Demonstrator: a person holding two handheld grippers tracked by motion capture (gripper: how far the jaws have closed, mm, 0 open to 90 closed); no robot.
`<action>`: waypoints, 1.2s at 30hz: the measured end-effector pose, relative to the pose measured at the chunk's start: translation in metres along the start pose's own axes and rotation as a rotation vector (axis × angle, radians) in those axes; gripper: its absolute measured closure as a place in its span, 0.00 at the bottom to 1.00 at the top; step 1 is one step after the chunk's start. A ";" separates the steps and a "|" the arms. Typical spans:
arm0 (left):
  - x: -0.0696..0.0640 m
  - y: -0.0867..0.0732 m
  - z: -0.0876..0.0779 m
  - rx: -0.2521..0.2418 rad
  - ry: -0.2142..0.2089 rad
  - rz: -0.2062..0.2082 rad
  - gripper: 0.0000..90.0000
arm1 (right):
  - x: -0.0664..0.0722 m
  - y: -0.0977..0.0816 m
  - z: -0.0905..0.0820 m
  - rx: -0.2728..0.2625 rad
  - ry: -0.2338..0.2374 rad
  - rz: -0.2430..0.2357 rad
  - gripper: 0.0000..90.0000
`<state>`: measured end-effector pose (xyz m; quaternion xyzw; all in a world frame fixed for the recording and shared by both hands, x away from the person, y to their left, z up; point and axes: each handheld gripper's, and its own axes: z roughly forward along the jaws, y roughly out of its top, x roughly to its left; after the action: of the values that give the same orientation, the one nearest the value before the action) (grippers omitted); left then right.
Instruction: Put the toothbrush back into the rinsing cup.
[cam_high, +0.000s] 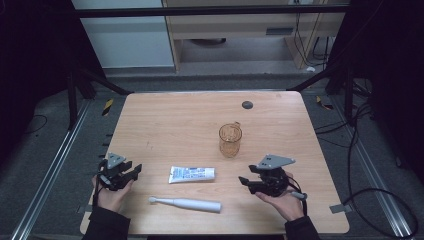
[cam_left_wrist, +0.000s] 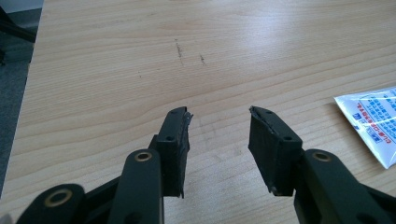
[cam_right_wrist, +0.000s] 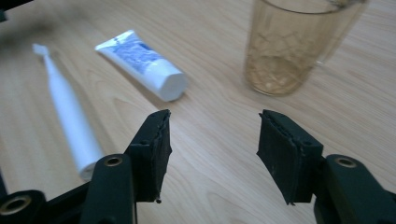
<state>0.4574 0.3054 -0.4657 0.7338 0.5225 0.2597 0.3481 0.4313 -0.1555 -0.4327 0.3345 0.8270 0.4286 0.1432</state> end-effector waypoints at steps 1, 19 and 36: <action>0.000 0.000 0.000 -0.001 0.001 0.001 0.63 | 0.000 0.000 0.000 0.000 0.000 0.000 0.50; 0.000 0.000 0.000 0.009 -0.004 0.003 0.62 | 0.055 0.014 0.047 0.136 0.189 -0.163 0.61; 0.000 -0.001 0.002 0.023 -0.007 0.012 0.61 | 0.080 0.002 0.080 0.311 0.272 -0.287 0.65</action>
<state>0.4586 0.3051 -0.4678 0.7418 0.5197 0.2534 0.3398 0.4158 -0.0515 -0.4747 0.1709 0.9337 0.3125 0.0367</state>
